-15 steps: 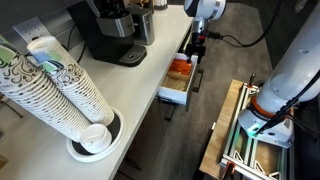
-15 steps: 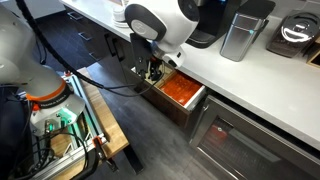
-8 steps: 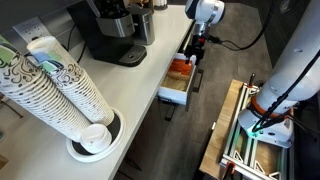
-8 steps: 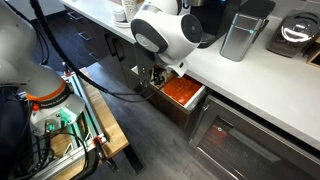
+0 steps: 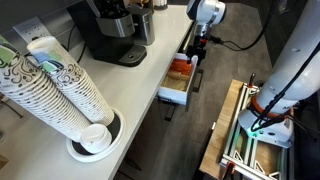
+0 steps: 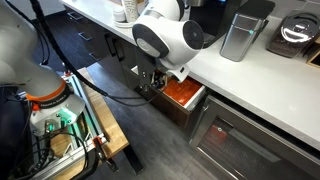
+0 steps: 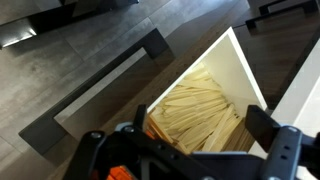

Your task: Close the open drawer.

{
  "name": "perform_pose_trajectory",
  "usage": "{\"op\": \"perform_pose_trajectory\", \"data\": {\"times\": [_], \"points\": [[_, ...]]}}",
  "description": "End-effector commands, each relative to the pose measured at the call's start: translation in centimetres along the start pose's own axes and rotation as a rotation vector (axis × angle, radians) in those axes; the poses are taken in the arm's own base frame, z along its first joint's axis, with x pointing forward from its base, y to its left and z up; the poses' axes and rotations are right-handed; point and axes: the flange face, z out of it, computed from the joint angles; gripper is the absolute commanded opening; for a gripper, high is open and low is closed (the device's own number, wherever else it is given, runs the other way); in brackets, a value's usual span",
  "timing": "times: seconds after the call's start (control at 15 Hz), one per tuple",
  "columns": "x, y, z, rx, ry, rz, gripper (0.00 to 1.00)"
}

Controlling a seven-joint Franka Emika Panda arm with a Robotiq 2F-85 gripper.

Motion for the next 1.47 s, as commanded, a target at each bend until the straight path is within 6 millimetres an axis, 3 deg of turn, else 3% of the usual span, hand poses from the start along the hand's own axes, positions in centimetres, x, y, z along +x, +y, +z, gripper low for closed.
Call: {"op": "perform_pose_trajectory", "data": {"times": [0.0,0.4,0.73,1.4], "points": [[0.6,3.2,-0.2,0.012,0.003,0.025,1.00],[0.8,6.8,0.4,0.038,0.000,0.080,1.00],[1.0,8.4,1.2,0.076,0.027,0.145,1.00],[2.0,8.9,2.2,0.289,0.154,0.260,1.00]]}}
